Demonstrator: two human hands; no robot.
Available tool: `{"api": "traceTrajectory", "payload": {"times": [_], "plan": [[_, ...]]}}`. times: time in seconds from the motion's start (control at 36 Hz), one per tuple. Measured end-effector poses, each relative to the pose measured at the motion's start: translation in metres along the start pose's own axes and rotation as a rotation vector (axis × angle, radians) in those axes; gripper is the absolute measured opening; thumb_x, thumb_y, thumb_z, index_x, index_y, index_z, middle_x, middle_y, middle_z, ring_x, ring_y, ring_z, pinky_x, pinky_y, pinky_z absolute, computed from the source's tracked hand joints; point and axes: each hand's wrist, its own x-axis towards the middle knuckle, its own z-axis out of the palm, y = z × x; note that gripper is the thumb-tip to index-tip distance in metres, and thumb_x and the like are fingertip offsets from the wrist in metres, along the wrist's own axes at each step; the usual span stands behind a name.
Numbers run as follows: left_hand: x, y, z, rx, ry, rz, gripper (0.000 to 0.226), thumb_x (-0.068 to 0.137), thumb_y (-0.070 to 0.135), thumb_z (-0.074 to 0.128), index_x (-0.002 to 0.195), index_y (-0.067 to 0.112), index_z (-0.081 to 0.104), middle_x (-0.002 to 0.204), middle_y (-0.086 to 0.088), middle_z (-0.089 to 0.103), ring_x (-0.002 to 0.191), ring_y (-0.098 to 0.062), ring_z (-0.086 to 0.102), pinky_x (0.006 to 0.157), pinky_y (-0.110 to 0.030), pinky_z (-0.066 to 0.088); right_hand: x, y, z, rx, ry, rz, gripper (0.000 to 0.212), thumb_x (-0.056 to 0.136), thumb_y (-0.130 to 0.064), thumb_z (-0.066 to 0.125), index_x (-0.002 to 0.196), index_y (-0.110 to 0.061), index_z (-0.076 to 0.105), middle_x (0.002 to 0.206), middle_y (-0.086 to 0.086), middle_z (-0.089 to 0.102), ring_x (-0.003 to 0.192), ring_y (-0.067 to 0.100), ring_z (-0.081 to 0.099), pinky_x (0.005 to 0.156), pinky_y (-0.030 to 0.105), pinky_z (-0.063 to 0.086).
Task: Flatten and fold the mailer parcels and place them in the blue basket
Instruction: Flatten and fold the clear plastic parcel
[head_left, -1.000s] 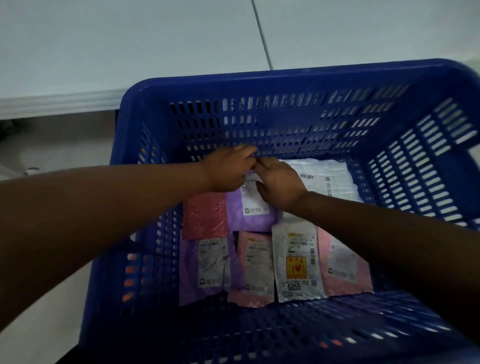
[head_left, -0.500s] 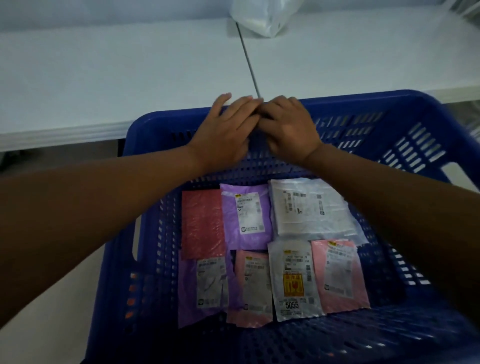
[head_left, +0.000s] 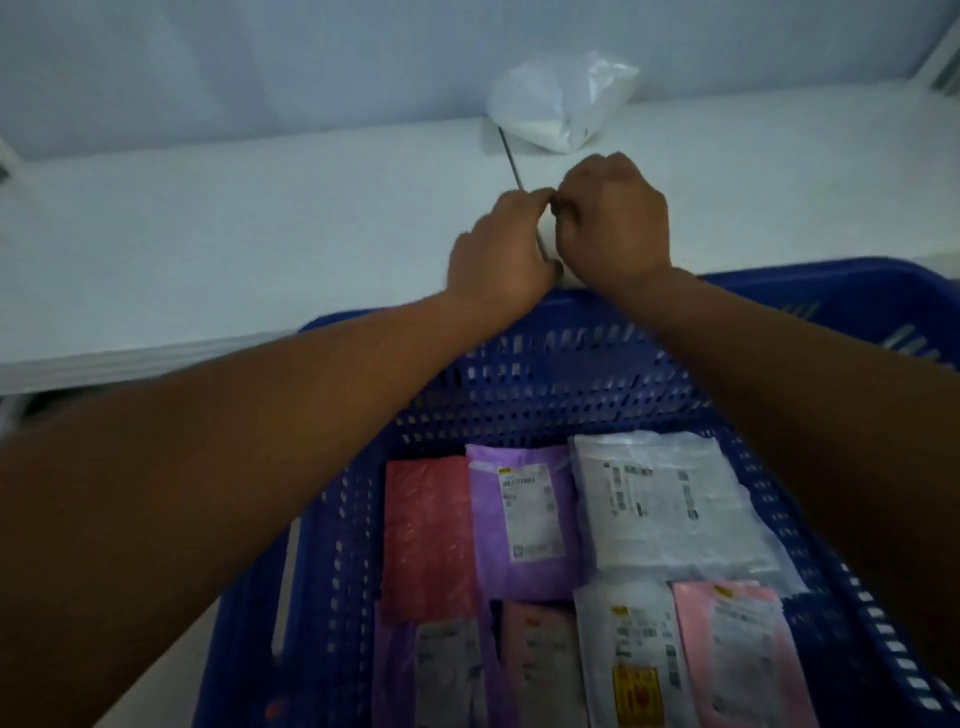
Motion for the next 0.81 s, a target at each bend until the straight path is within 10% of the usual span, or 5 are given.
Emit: {"api": "traceTrajectory", "payload": {"times": [0.14,0.31,0.47,0.67,0.81], "plan": [[0.026,-0.014,0.009,0.081,-0.083,-0.099,0.07,0.078,0.042,0.073,0.141,0.024,0.049,0.138,-0.005,0.052,0.123,-0.025,0.052,0.1,-0.046,0.045,0.021,0.01,0.022,0.295,0.093,0.514,0.026,0.085,-0.006,0.047,0.082,-0.003,0.073,0.085,0.01,0.071,0.078,0.021,0.065,0.07,0.033,0.053],[0.058,-0.031,0.011,-0.04,-0.124,-0.189,0.061,0.08,0.045,0.074,0.132,0.019,0.056,0.125,-0.001,0.059,0.109,-0.017,0.057,0.09,-0.03,0.046,0.05,0.048,0.041,0.49,-0.193,1.018,0.03,0.088,-0.006,0.05,0.061,-0.015,0.04,0.044,-0.004,0.054,0.045,0.008,0.055,0.042,0.014,0.043],[0.086,-0.044,0.01,-0.003,-0.078,-0.257,0.057,0.084,0.05,0.069,0.13,0.021,0.056,0.126,0.005,0.057,0.111,-0.015,0.055,0.083,-0.025,0.037,0.06,0.065,0.04,0.773,-0.131,1.252,0.008,0.089,-0.011,0.054,0.09,-0.007,0.061,0.082,0.009,0.07,0.05,0.017,0.067,0.051,0.029,0.059],[0.112,-0.043,0.024,0.162,0.083,-0.259,0.063,0.086,0.062,0.06,0.132,0.02,0.048,0.113,-0.002,0.066,0.104,-0.024,0.063,0.077,-0.033,0.045,0.068,0.067,0.053,0.915,0.113,1.174,0.047,0.09,-0.008,0.051,0.135,-0.013,0.041,0.103,0.013,0.059,0.046,0.021,0.064,0.046,0.031,0.053],[0.131,-0.047,0.037,0.117,0.221,-0.312,0.091,0.088,0.064,0.057,0.155,0.023,0.012,0.114,-0.004,0.066,0.101,-0.024,0.066,0.084,-0.037,0.053,0.074,0.08,0.068,0.776,0.308,0.934,0.07,0.09,-0.005,0.058,0.149,-0.029,0.031,0.129,0.008,0.05,0.104,0.026,0.063,0.065,0.036,0.061]]}}
